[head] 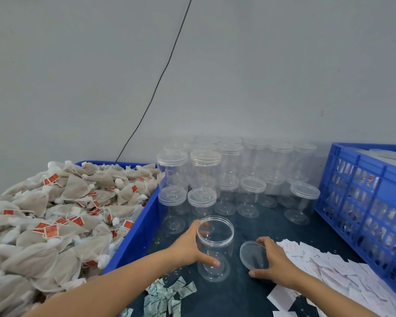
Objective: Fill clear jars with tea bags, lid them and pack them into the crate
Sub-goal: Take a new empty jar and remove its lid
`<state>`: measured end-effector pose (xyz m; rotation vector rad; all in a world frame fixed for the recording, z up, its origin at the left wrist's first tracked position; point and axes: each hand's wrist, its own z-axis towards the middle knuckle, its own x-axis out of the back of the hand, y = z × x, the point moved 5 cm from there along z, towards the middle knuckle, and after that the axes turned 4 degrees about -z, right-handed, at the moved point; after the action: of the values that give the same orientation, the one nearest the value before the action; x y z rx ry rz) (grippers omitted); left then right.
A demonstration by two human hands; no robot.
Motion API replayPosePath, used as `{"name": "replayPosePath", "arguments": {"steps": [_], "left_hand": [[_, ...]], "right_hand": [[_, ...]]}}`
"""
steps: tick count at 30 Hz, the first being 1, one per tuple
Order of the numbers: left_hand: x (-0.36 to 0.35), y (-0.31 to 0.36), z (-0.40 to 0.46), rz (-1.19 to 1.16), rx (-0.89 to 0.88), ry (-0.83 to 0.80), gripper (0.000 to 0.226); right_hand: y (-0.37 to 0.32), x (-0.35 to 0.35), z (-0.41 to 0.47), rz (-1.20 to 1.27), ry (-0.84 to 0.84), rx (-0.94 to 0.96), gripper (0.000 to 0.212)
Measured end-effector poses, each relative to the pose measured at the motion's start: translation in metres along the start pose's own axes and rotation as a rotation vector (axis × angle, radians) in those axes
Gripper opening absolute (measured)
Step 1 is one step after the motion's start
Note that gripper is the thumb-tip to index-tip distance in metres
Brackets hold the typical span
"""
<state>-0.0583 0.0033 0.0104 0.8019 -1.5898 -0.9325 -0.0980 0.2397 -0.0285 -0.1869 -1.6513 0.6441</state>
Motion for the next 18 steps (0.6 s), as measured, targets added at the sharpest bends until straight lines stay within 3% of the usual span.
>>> {"name": "replayPosePath", "arguments": {"steps": [4, 8, 12, 18], "left_hand": [[0.014, 0.012, -0.006, 0.241, 0.009, -0.019, 0.101], [0.049, 0.035, -0.022, 0.639, -0.126, 0.203, 0.059], [0.102, 0.047, -0.048, 0.710, -0.267, 0.411, 0.027], [0.201, 0.017, -0.092, 0.935, -0.078, 0.726, 0.018]], "right_hand": [[-0.033, 0.026, -0.001, 0.163, 0.119, 0.084, 0.047], [-0.090, 0.060, -0.001, 0.410, 0.263, 0.186, 0.026], [-0.150, 0.069, 0.002, 0.622, 0.189, 0.228, 0.020], [-0.208, 0.029, 0.005, 0.712, 0.007, 0.207, 0.015]]}}
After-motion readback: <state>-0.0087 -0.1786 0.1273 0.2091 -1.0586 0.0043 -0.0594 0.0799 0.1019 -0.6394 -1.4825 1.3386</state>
